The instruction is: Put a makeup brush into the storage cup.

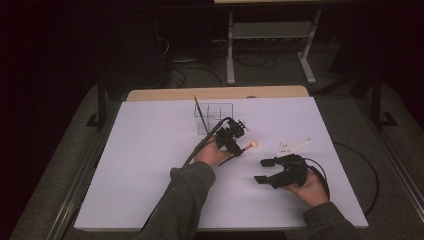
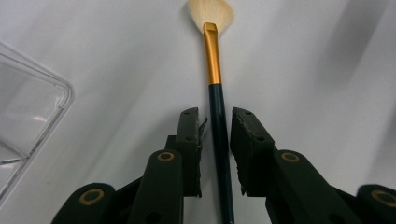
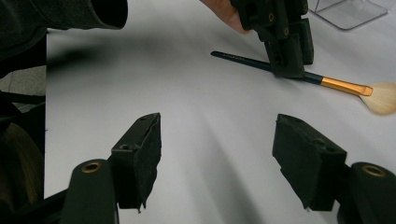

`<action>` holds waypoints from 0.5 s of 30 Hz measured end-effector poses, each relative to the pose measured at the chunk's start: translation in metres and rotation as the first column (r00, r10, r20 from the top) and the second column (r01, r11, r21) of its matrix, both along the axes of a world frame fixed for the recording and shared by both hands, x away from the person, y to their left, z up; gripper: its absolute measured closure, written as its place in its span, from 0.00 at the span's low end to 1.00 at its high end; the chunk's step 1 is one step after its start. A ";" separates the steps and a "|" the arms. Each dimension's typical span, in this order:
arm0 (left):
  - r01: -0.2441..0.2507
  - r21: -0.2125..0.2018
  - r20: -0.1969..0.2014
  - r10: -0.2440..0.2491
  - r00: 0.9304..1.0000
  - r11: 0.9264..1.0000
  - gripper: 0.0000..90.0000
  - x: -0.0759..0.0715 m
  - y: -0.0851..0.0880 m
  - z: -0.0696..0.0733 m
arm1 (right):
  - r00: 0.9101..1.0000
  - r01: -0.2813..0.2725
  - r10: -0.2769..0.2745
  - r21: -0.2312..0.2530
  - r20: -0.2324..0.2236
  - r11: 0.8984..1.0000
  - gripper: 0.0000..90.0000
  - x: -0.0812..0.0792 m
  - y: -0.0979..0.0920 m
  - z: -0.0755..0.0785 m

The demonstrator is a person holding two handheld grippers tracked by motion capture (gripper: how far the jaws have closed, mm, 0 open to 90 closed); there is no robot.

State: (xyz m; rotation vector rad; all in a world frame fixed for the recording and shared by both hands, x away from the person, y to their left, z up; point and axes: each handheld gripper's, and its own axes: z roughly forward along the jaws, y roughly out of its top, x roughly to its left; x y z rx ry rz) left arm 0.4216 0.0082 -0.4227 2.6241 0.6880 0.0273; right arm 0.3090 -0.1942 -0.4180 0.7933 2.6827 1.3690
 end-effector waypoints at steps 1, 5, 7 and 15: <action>0.004 0.010 0.009 -0.004 1.000 1.000 0.82 -0.001 -0.001 0.000 | 1.000 -0.002 0.002 0.001 0.002 1.000 0.35 0.000 0.000 0.000; 0.023 0.039 0.034 -0.025 0.999 0.999 0.87 -0.002 -0.002 0.000 | 1.000 -0.001 0.001 0.001 0.003 1.000 0.35 0.000 0.000 0.000; 0.024 0.043 0.037 -0.026 0.999 0.999 0.89 -0.002 -0.002 0.000 | 1.000 -0.001 0.001 0.004 -0.001 1.000 0.35 0.000 0.000 0.000; 0.022 0.054 0.042 -0.024 0.999 0.998 0.92 -0.002 -0.003 0.001 | 1.000 -0.005 0.005 -0.003 -0.014 1.000 0.35 0.002 0.003 -0.003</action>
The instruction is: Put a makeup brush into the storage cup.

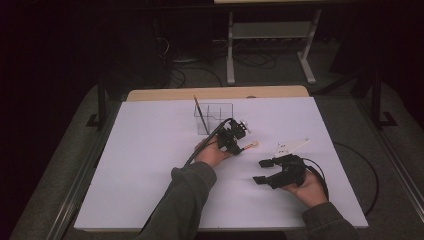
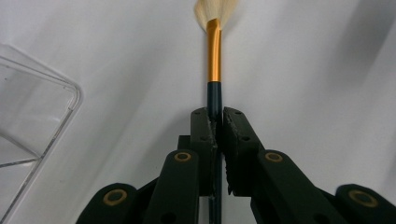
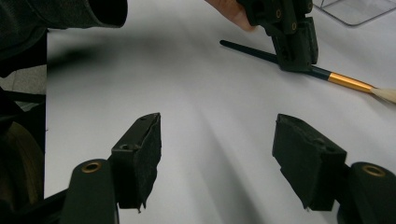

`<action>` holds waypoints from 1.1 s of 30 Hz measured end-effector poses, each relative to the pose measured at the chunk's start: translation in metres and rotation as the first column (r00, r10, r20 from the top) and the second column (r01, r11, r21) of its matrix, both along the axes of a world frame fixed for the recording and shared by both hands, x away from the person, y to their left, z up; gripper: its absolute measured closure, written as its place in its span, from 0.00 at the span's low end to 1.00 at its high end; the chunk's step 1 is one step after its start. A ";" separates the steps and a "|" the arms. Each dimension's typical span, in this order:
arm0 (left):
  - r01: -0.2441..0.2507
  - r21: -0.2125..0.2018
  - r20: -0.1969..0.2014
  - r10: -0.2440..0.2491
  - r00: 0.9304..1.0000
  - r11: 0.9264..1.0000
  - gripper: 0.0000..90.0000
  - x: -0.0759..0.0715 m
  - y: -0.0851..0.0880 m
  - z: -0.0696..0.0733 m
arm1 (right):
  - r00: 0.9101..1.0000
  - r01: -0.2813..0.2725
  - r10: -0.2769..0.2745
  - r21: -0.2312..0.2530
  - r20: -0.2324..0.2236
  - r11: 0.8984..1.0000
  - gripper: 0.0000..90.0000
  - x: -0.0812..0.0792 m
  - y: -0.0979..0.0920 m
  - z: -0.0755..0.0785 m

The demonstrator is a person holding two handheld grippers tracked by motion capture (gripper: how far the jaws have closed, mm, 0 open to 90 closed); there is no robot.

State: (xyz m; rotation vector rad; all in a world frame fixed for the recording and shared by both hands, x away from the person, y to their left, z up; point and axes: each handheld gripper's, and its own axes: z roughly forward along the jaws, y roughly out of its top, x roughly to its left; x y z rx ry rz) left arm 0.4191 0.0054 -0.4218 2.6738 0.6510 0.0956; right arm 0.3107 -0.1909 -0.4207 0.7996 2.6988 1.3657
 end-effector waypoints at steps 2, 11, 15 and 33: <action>-0.001 0.000 -0.001 0.001 1.000 1.000 0.92 0.000 0.000 0.000 | 1.000 0.001 -0.001 0.009 -0.004 1.000 0.35 0.000 0.000 0.000; -0.007 0.004 -0.028 0.007 1.000 1.000 0.93 0.002 0.003 0.002 | 1.000 -0.004 0.004 0.008 -0.010 1.000 0.35 0.002 0.003 -0.002; -0.012 -0.003 -0.036 0.012 0.999 1.000 0.93 0.002 0.006 0.005 | 1.000 -0.005 0.005 0.001 -0.011 1.000 0.35 0.002 0.004 -0.002; -0.003 -0.099 0.002 0.003 1.000 0.995 0.93 -0.021 0.033 0.033 | 1.000 -0.020 0.020 0.018 -0.015 1.000 0.36 -0.004 0.010 0.001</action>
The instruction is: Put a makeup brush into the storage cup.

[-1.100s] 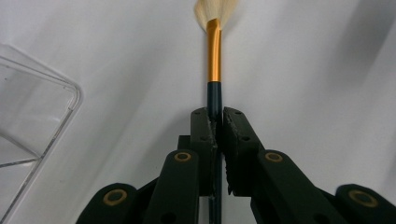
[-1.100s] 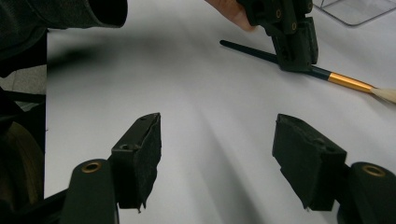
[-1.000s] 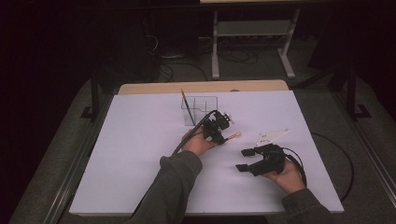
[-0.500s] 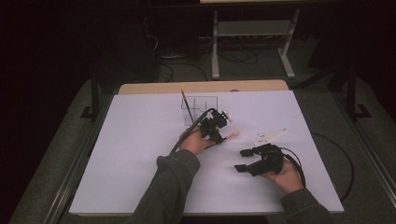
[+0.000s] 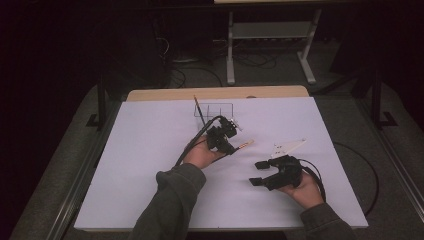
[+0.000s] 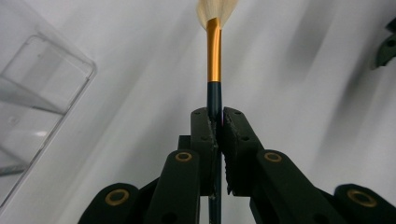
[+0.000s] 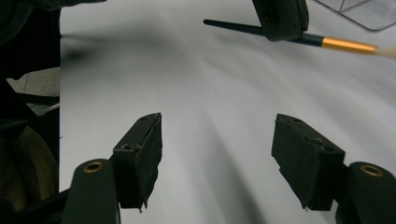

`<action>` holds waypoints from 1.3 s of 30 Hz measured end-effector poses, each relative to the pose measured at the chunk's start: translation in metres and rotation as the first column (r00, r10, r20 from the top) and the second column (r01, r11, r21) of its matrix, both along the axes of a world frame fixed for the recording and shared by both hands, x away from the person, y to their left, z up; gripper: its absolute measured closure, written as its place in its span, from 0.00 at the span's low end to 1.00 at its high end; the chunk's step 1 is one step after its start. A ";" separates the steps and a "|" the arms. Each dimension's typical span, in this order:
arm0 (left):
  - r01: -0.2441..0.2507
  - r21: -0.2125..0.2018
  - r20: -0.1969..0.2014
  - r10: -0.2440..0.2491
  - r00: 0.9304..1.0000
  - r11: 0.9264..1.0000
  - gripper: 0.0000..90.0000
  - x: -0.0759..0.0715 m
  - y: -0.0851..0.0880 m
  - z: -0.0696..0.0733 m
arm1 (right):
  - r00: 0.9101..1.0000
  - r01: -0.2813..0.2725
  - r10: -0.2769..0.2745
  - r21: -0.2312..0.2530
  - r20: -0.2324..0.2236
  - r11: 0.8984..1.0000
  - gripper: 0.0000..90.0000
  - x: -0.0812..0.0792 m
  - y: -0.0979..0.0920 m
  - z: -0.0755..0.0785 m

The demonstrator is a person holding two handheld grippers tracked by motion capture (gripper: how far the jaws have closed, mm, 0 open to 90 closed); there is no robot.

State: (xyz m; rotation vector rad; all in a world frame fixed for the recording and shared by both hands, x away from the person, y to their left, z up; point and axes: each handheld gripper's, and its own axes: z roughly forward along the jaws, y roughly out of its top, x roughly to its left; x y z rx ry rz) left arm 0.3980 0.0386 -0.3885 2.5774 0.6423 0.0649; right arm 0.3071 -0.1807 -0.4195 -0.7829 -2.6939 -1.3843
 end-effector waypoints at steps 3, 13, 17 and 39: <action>0.003 -0.023 0.013 -0.003 1.000 1.000 0.93 -0.004 0.008 0.006 | 1.000 -0.005 0.005 0.004 0.006 1.000 0.36 -0.001 0.003 0.002; 0.010 -0.038 0.038 -0.008 0.999 0.999 0.93 -0.019 0.038 0.016 | 1.000 -0.028 0.028 -0.015 0.002 1.000 0.36 -0.002 0.014 0.000; 0.004 -0.049 0.038 -0.002 0.999 0.999 0.93 -0.024 0.048 0.018 | 1.000 -0.031 0.031 -0.016 -0.005 0.999 0.36 -0.002 0.015 -0.001; -0.011 -0.122 0.039 0.016 0.999 0.992 0.93 -0.047 0.100 0.026 | 0.999 -0.045 0.045 -0.012 0.001 0.999 0.36 0.000 0.025 0.005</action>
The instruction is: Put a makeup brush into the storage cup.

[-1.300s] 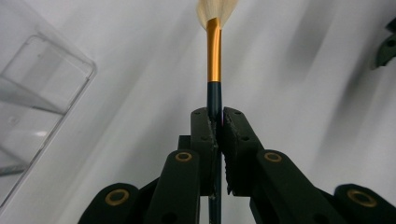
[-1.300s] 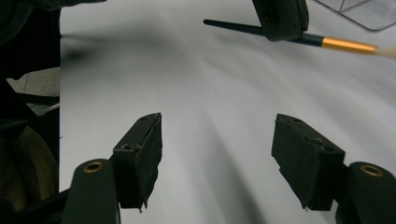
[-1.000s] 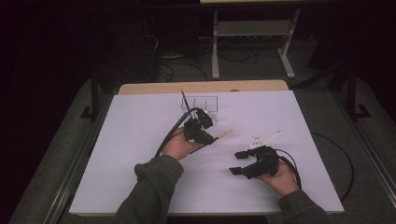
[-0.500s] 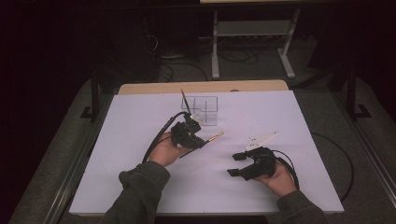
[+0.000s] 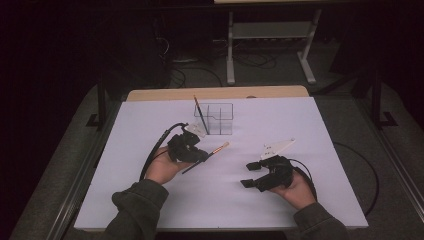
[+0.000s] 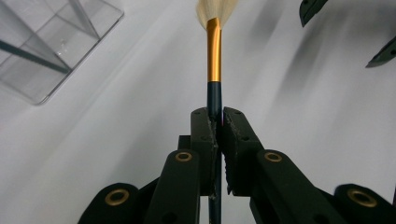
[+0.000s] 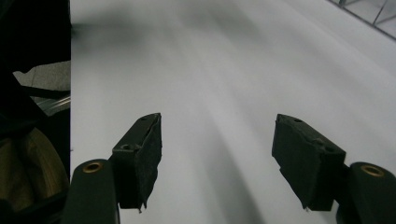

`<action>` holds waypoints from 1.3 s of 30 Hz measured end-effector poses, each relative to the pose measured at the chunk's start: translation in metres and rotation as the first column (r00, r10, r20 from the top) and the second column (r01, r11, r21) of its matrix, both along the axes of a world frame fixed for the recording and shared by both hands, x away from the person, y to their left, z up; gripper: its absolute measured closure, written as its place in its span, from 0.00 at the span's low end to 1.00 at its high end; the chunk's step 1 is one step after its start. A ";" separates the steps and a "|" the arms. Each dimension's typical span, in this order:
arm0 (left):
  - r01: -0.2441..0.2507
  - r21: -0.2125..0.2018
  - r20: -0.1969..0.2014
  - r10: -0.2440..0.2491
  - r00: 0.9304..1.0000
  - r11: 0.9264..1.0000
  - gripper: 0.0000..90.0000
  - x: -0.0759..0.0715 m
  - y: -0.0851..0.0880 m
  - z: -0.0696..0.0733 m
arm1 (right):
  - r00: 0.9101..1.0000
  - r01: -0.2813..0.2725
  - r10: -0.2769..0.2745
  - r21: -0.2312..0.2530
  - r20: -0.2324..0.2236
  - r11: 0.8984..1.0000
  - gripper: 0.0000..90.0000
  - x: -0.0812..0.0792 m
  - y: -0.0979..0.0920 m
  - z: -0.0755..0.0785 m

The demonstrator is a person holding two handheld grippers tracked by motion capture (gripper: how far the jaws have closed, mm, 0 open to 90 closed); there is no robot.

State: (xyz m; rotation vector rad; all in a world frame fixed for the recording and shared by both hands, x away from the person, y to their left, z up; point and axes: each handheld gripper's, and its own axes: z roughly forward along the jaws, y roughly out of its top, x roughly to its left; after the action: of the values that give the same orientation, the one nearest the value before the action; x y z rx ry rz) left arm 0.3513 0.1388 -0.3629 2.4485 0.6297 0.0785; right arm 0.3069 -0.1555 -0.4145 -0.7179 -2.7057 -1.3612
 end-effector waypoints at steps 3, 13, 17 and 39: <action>-0.004 -0.022 0.003 0.004 1.000 1.000 0.93 -0.005 0.006 0.002 | 1.000 -0.004 0.004 0.006 0.008 1.000 0.36 0.001 0.002 0.004; 0.032 -0.050 0.026 -0.031 0.999 0.998 0.93 -0.020 0.011 0.006 | 1.000 -0.022 0.022 0.022 0.006 1.000 0.36 0.012 0.010 0.020; 0.066 -0.054 0.045 -0.063 0.997 0.996 0.93 -0.027 0.010 0.005 | 1.000 -0.027 0.028 0.041 -0.004 0.999 0.35 0.014 0.014 0.024; 0.196 -0.067 0.080 -0.191 0.978 0.978 0.93 -0.046 0.011 0.000 | 0.992 -0.129 0.128 0.035 0.011 0.991 0.35 0.022 0.040 0.042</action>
State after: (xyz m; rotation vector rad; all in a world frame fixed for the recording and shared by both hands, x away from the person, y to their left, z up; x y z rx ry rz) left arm 0.3051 0.1496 -0.3626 2.4098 0.3536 0.0655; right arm 0.3293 -0.1155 -0.3722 -0.5260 -2.6746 -1.3820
